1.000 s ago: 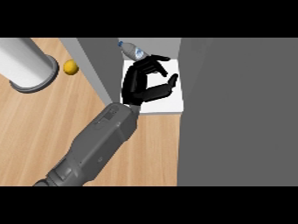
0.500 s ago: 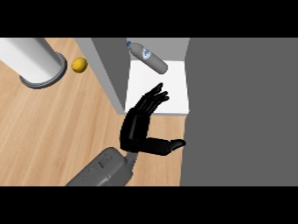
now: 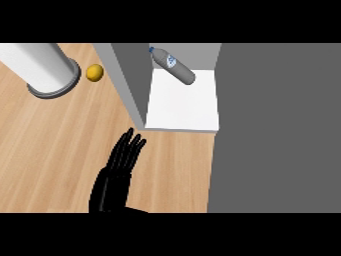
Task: Pick up the bottled water, place it into the cabinet and close the cabinet
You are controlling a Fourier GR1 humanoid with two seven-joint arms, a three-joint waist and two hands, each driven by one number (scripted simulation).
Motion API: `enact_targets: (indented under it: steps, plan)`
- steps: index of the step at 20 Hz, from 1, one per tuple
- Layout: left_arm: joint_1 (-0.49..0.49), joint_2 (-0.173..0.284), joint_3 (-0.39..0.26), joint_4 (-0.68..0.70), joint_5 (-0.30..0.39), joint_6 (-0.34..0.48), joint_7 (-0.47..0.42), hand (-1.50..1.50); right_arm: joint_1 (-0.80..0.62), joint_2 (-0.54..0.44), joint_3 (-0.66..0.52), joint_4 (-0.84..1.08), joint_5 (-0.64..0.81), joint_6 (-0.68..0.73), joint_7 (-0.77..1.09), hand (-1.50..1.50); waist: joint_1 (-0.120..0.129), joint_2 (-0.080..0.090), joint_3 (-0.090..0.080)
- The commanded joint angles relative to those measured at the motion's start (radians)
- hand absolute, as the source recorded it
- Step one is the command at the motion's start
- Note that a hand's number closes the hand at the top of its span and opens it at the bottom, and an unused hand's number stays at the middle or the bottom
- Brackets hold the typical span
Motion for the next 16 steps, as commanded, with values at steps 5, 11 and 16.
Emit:
enact_targets:
  steps: [5, 11, 16]
  plan:
    - [0.187, 0.229, 0.049, -0.157, 0.021, -0.133, -0.078, -1.5, -0.124, -0.182, 0.0, -0.179, 0.2, 0.105, 0.071, 1.5, 0.013, -0.003, -0.004]
    - [0.333, 0.363, 0.11, -0.228, 0.052, -0.225, -0.155, -1.5, -0.204, -0.18, 0.127, -0.226, 0.209, 0.076, 0.171, 1.5, 0.012, 0.001, -0.006]
    - [0.433, 0.476, 0.178, -0.271, 0.087, -0.326, -0.219, -1.5, -0.283, -0.138, 0.273, -0.192, 0.179, 0.029, 0.33, 1.5, 0.03, 0.014, -0.006]
